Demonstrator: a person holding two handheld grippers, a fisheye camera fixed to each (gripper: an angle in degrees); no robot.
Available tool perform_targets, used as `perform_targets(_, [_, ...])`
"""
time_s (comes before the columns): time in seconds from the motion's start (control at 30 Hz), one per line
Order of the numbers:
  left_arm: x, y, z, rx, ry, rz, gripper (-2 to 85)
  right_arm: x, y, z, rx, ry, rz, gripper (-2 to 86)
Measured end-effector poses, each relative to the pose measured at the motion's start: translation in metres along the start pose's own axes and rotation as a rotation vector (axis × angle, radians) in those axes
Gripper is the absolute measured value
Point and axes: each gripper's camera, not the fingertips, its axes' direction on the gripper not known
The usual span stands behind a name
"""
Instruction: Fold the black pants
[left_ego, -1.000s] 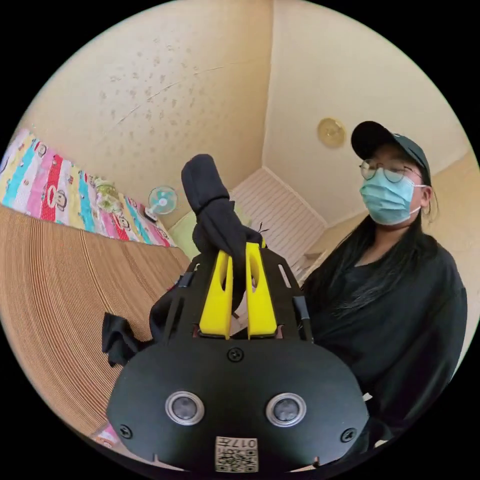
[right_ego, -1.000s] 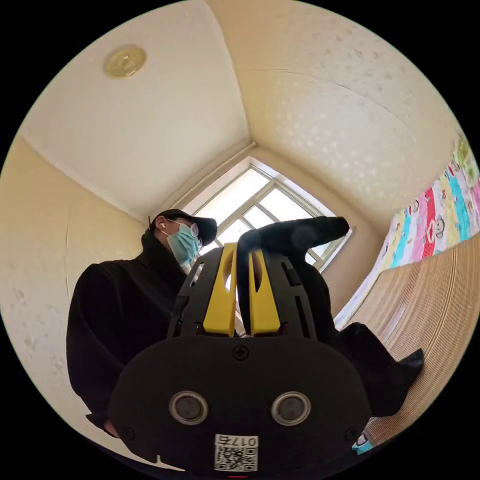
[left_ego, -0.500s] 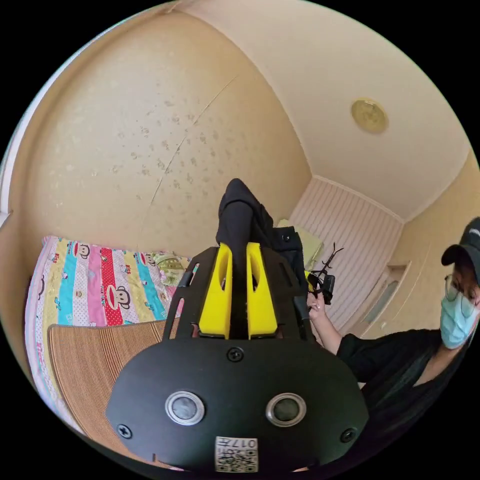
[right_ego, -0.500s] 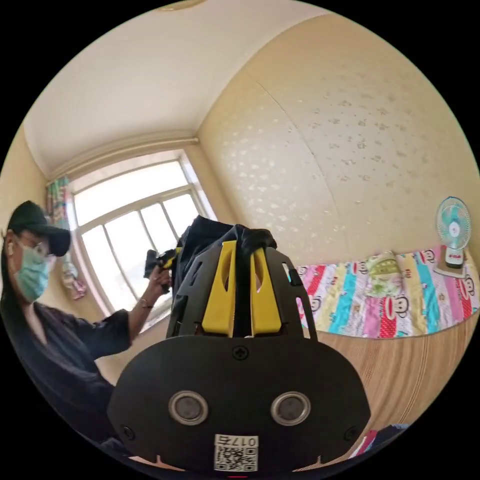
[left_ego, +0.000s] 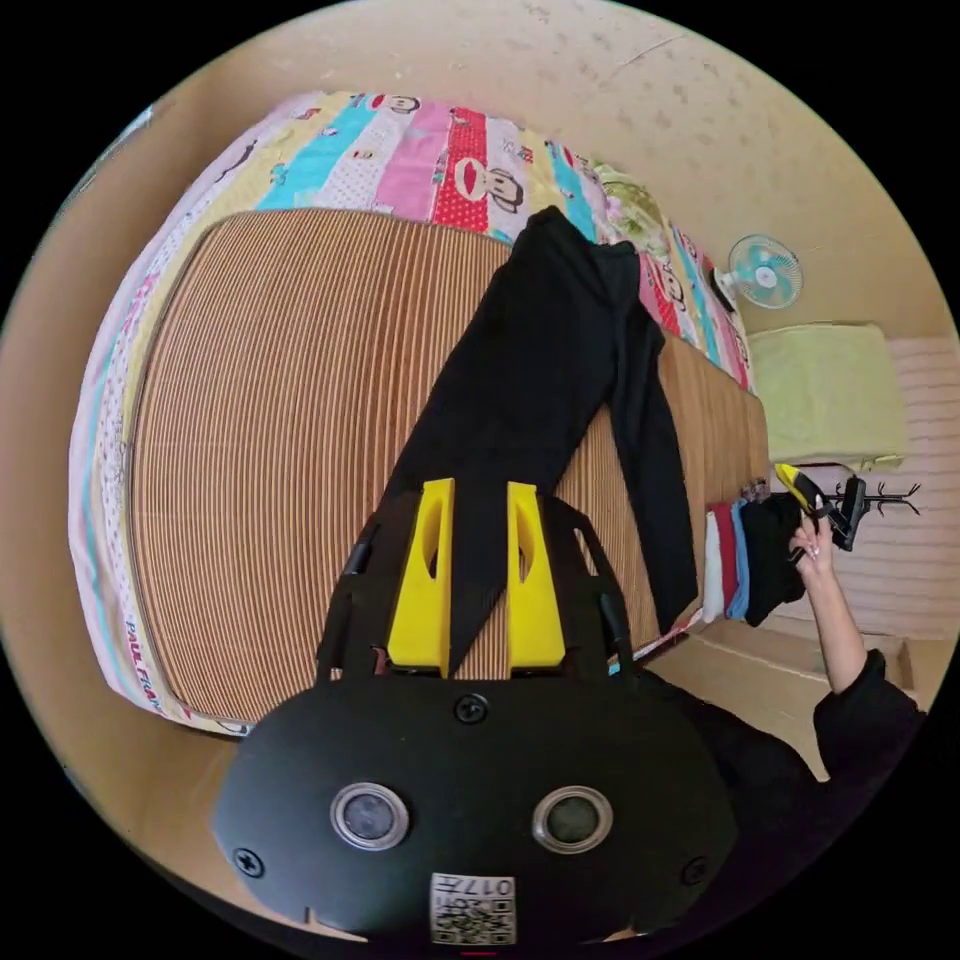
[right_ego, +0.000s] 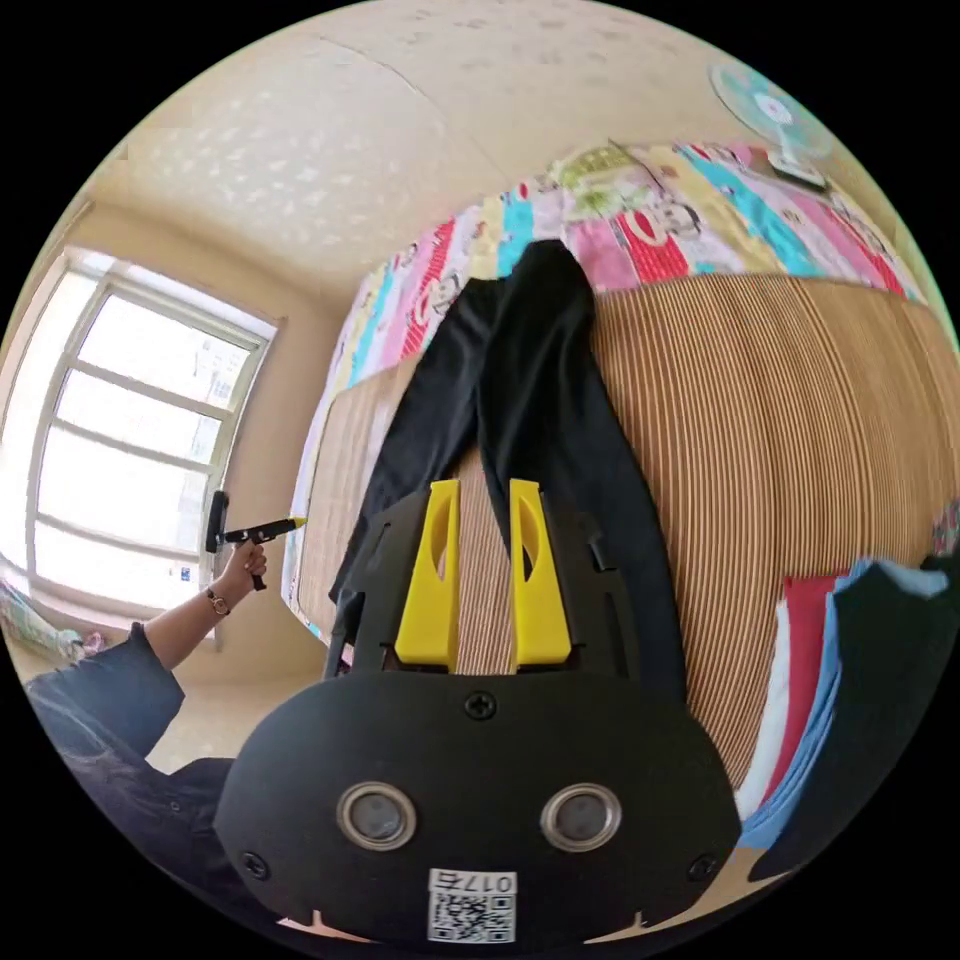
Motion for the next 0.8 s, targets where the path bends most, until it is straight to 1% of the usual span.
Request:
perform_targets(0.03, [-0.018, 0.014, 0.038, -0.069, -0.041, -0.041, 8.8, 0.011, 0.008, 0.008, -0.018, 0.022, 0.028, 7.8])
perform_targets(0.07, [-0.025, 0.020, 0.054, -0.099, -0.060, -0.060, 8.9, 0.028, 0.022, 0.023, -0.055, 0.080, 0.067, 7.8])
perform_targets(0.13, [-0.048, 0.047, 0.113, -0.239, -0.125, -0.095, 8.8, 0.047, 0.041, 0.044, -0.130, 0.188, 0.096, 7.8])
perform_targets(0.17, [-0.051, 0.054, 0.127, -0.289, -0.147, -0.100, 8.5, 0.056, 0.053, 0.059, -0.197, 0.258, 0.097, 7.8])
perform_targets(0.2, [-0.049, 0.070, 0.125, -0.168, -0.156, -0.071, 7.0, 0.065, 0.065, 0.076, -0.285, 0.326, 0.097, 7.7])
perform_targets(0.23, [-0.049, 0.087, 0.121, -0.087, -0.182, -0.110, 5.2, 0.070, 0.072, 0.086, -0.335, 0.355, 0.100, 7.6])
perform_targets(0.27, [-0.050, 0.094, 0.123, -0.076, -0.179, -0.137, 4.3, 0.079, 0.089, 0.104, -0.453, 0.402, 0.119, 7.3])
perform_targets(0.33, [-0.058, 0.126, 0.124, -0.047, -0.079, -0.279, 1.6, 0.075, 0.114, 0.097, -0.350, 0.407, 0.113, 6.4])
perform_targets(0.37, [-0.059, 0.134, 0.125, -0.050, -0.049, -0.315, 1.4, 0.077, 0.129, 0.094, -0.341, 0.378, 0.172, 5.3])
perform_targets(0.4, [-0.058, 0.145, 0.128, -0.069, -0.014, -0.360, 0.9, 0.081, 0.144, 0.092, -0.364, 0.292, 0.220, 4.3])
perform_targets(0.43, [-0.050, 0.155, 0.131, -0.102, -0.020, -0.361, 0.7, 0.083, 0.151, 0.092, -0.390, 0.236, 0.239, 3.8])
perform_targets(0.5, [-0.031, 0.165, 0.136, -0.175, -0.074, -0.297, 0.4, 0.093, 0.176, 0.093, -0.538, 0.014, 0.279, 2.5])
perform_targets(0.53, [-0.020, 0.171, 0.139, -0.228, -0.114, -0.249, 0.3, 0.094, 0.182, 0.090, -0.555, -0.016, 0.275, 2.6])
perform_targets(0.57, [-0.016, 0.173, 0.141, -0.259, -0.128, -0.231, 0.3, 0.094, 0.190, 0.078, -0.525, -0.044, 0.242, 2.8])
perform_targets(0.6, [-0.012, 0.179, 0.148, -0.350, -0.141, -0.208, 0.5, 0.095, 0.197, 0.061, -0.472, -0.016, 0.230, 3.8])
perform_targets(0.63, [-0.011, 0.187, 0.158, -0.450, -0.105, -0.184, 0.8, 0.098, 0.201, 0.053, -0.447, 0.005, 0.239, 4.3])
perform_targets(0.7, [-0.013, 0.202, 0.164, -0.524, -0.038, -0.153, 1.3, 0.118, 0.213, 0.029, -0.367, 0.097, 0.322, 8.8])
perform_targets(0.8, [-0.029, 0.218, 0.159, -0.591, -0.074, -0.162, 3.0, 0.149, 0.232, 0.019, -0.321, 0.194, 0.423, 12.3])
